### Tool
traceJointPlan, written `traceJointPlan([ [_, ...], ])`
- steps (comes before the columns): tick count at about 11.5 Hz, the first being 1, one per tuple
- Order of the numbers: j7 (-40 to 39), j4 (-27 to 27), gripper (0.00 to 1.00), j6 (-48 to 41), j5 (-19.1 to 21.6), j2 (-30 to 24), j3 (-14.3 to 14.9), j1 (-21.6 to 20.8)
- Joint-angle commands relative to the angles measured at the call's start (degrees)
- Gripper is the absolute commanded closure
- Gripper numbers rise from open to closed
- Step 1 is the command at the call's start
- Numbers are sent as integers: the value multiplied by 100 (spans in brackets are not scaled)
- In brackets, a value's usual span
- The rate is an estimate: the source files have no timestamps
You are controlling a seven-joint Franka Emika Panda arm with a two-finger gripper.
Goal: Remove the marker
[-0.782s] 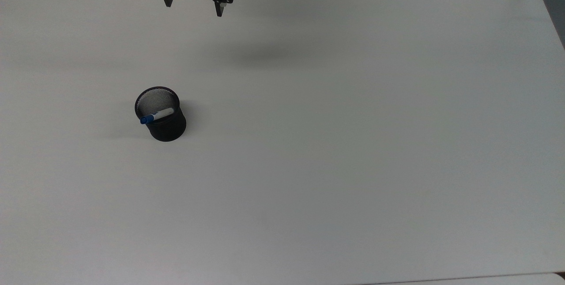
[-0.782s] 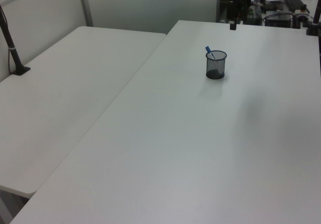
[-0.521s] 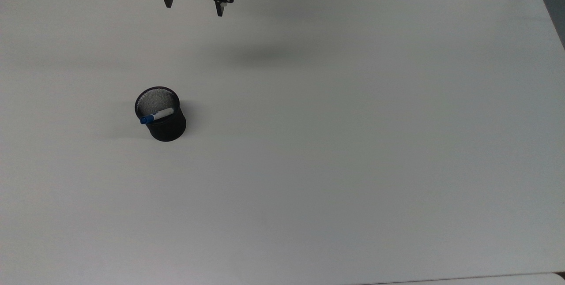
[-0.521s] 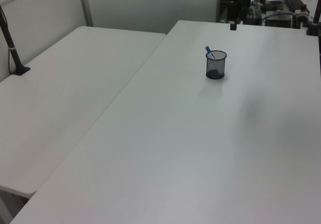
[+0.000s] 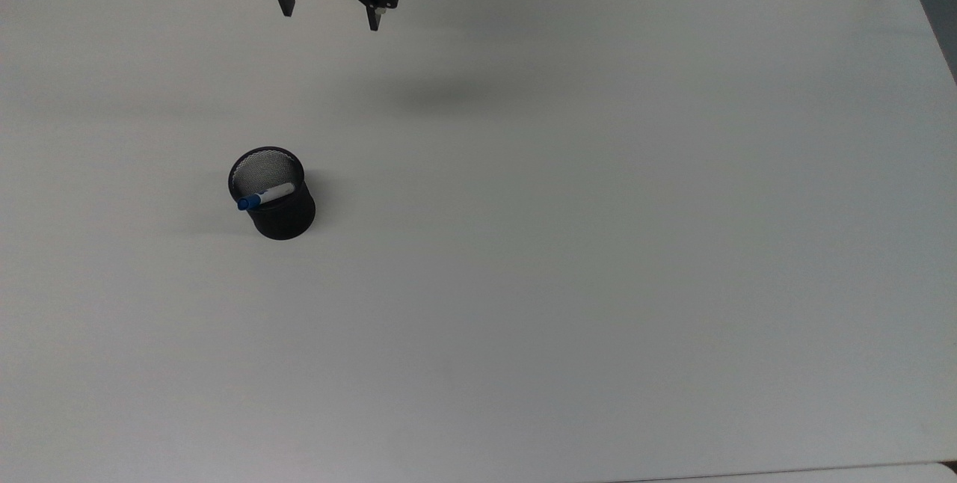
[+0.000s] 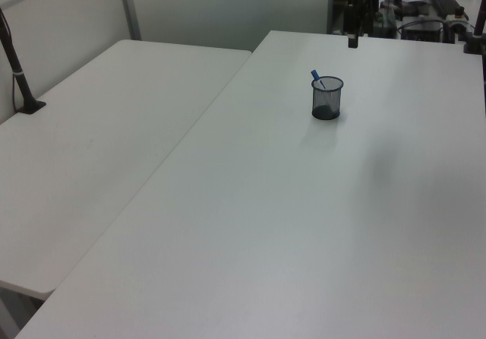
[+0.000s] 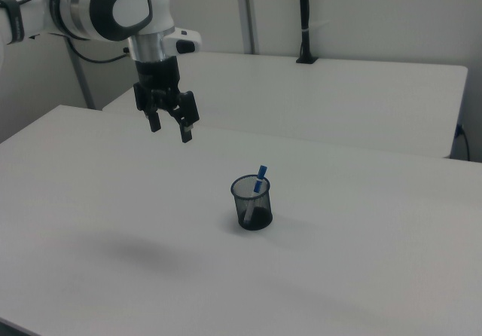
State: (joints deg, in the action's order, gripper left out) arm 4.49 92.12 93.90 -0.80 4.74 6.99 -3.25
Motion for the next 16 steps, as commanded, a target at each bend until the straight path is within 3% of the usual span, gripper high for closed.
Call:
traceJointPlan([
  [1, -142, -28, 0, 31, 1, 132, 13, -36],
  [7, -54, -37, 0, 548, -8, 580, 3, -265],
  [12, -27, 16, 8, 1716, 27, 589, 21, 394],
  [16, -115, -28, 17, 2727, 45, 1238, 30, 685],
])
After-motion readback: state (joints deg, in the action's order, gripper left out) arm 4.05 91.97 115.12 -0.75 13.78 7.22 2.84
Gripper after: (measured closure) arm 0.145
